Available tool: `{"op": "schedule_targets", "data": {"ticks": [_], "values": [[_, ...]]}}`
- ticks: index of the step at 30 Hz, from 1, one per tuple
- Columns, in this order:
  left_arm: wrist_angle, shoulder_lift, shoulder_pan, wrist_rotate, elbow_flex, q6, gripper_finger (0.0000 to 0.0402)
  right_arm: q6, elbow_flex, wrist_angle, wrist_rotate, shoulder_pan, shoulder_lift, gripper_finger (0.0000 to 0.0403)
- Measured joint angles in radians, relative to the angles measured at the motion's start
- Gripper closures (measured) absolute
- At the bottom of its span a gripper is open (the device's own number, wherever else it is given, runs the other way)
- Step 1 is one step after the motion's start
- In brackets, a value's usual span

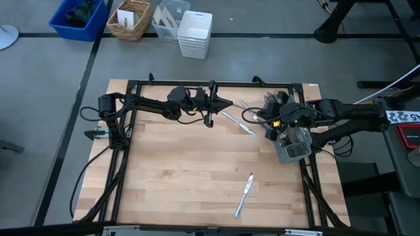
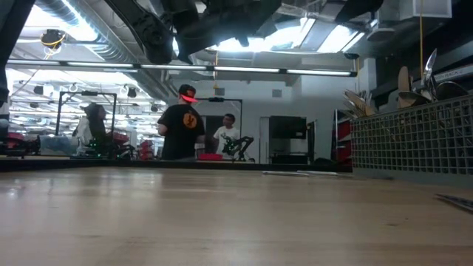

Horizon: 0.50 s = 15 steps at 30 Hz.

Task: Sort silverware
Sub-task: Put the knife into the middle section of the utensil holder

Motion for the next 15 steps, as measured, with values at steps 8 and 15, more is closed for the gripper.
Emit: {"op": "schedule_targets", "data": {"ticks": [8, 15], "values": [[-0.037, 0.002, 0.004, -0.029, -0.001, 0.028, 0.0401, 0.0, 0.001, 0.002, -0.017, 0.002, 0.0, 0.0342], [-0.069, 0.002, -0.003, -0.03, -0.001, 0.039, 0.0401, 0.0, 0.001, 0.004, -0.001, 0.002, 0.001, 0.0272]]}}
